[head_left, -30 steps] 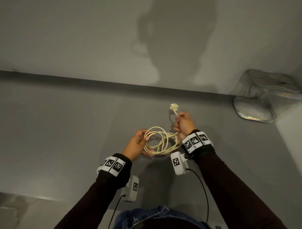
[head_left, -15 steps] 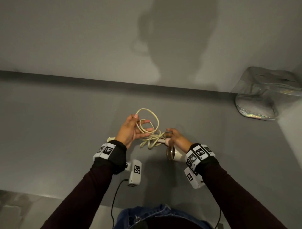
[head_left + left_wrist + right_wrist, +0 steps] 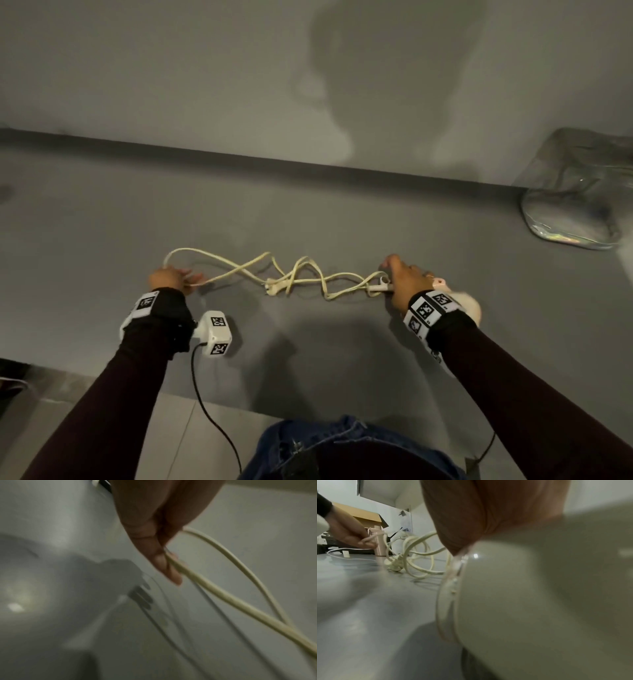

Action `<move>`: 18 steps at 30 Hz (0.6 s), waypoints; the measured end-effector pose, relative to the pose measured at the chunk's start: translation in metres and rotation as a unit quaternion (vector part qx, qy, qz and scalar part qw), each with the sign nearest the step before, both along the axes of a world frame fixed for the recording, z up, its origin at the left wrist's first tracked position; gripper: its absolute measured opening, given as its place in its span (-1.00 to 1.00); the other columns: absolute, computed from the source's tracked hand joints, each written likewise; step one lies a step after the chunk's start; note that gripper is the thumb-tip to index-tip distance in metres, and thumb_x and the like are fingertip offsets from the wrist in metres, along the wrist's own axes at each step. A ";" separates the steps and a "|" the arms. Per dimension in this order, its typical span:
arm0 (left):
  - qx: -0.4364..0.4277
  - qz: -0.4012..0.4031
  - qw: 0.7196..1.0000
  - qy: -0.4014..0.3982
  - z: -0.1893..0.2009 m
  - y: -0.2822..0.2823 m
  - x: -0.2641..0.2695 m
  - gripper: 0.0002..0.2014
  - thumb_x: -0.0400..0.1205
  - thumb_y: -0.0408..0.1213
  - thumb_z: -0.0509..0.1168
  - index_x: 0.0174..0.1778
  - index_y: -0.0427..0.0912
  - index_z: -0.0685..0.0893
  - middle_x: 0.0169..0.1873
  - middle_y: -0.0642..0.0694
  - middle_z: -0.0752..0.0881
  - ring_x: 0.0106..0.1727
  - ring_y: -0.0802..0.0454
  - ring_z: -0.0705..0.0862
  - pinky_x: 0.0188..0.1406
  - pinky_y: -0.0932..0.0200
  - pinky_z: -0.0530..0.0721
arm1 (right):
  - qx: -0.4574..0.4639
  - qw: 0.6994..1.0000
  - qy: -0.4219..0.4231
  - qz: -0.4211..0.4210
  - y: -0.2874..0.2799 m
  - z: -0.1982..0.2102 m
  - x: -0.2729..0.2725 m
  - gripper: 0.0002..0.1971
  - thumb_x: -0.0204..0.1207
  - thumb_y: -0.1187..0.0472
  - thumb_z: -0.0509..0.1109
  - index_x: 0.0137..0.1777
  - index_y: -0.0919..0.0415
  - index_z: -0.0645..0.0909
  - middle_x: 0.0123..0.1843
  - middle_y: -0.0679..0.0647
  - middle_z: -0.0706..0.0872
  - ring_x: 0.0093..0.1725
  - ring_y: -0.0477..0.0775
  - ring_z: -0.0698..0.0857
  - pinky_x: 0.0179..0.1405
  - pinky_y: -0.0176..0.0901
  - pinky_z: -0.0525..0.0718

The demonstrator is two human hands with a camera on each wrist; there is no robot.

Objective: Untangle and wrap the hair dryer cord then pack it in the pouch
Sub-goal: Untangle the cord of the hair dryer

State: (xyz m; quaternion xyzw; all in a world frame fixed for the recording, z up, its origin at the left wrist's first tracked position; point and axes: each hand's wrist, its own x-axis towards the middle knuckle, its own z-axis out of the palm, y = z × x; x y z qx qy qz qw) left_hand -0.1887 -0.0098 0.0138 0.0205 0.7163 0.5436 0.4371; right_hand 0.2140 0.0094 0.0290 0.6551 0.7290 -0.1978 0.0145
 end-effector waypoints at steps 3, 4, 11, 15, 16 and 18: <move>-0.064 -0.216 0.964 0.143 -0.011 0.000 0.025 -0.85 0.50 -0.61 0.25 -0.25 -0.32 0.66 -0.38 -0.24 0.68 -0.26 -0.08 0.70 -0.36 0.08 0.66 | -0.024 1.000 -0.013 0.013 0.006 -0.008 -0.008 -0.68 0.33 0.30 0.40 -0.01 0.06 0.36 0.08 0.11 0.64 0.14 0.27 0.57 0.46 0.41 0.24; -0.078 -0.275 0.938 0.198 -0.009 0.002 0.038 -0.78 0.40 -0.58 0.38 -0.06 -0.36 0.66 -0.25 -0.24 0.69 -0.04 -0.12 0.66 -0.09 0.01 0.64 | -0.017 0.999 -0.021 0.020 0.007 -0.010 -0.013 -0.67 0.31 0.27 0.43 0.00 0.08 0.38 0.10 0.13 0.61 0.17 0.26 0.55 0.47 0.42 0.20; 0.253 -0.458 0.680 0.514 0.034 -0.010 0.184 -0.80 0.42 -0.45 0.28 -0.06 -0.21 0.61 -0.02 -0.26 0.67 0.08 -0.11 0.56 0.26 0.16 0.43 | 0.064 0.987 0.121 -0.087 0.000 -0.018 -0.030 -0.80 0.27 0.31 0.40 -0.21 0.16 0.42 -0.06 0.18 0.57 -0.10 0.27 0.59 0.01 0.05 0.56; 0.102 -0.657 0.536 0.521 0.009 -0.005 0.248 -0.60 0.41 -0.08 0.33 0.13 -0.14 0.53 0.08 -0.17 0.69 0.17 -0.19 0.57 0.33 -0.08 0.37 | 0.063 0.963 0.206 -0.163 0.002 -0.020 -0.026 -0.68 0.28 0.41 0.30 -0.50 0.11 0.24 -0.29 0.19 0.48 -0.29 0.19 0.49 -0.26 -0.06 0.44; 0.064 -0.651 0.522 0.547 0.005 0.000 0.253 -0.60 0.46 -0.09 0.27 0.20 -0.13 0.50 0.10 -0.17 0.69 0.20 -0.19 0.57 0.35 -0.09 0.30 | 0.056 0.959 0.213 -0.178 0.001 -0.020 -0.026 -0.68 0.31 0.38 0.33 -0.51 0.13 0.27 -0.34 0.20 0.50 -0.31 0.19 0.50 -0.26 -0.04 0.45; 0.043 -0.644 0.506 0.571 0.003 0.010 0.253 -0.70 0.58 -0.16 0.14 0.21 -0.13 0.52 0.06 -0.19 0.73 0.16 -0.21 0.62 0.33 -0.05 0.29 | 0.036 0.960 0.231 -0.153 -0.003 -0.023 -0.023 -0.81 0.37 0.24 0.39 -0.41 0.19 0.49 -0.31 0.20 0.64 -0.24 0.21 0.61 -0.07 -0.01 0.55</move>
